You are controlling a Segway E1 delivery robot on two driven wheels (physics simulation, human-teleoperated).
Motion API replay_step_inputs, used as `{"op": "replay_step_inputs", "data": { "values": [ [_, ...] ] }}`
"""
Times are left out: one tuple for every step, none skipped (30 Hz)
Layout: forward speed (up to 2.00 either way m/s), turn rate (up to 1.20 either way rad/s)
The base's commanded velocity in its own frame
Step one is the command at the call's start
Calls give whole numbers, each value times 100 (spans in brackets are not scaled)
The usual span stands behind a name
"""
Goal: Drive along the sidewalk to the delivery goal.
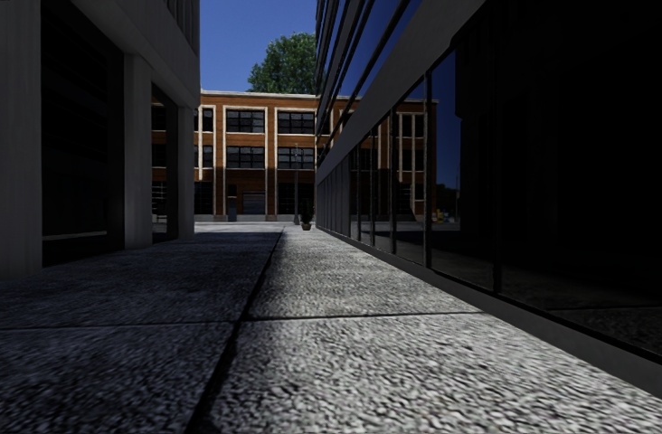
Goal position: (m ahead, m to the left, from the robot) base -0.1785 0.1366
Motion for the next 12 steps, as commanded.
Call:
{"op": "replay_step_inputs", "data": {
  "values": [
    [0, 0],
    [0, 0],
    [0, 0],
    [0, 0],
    [0, 0],
    [0, 0],
    [0, 0],
    [0, 0],
    [0, 0],
    [0, 0],
    [0, 0],
    [0, 0]
  ]
}}
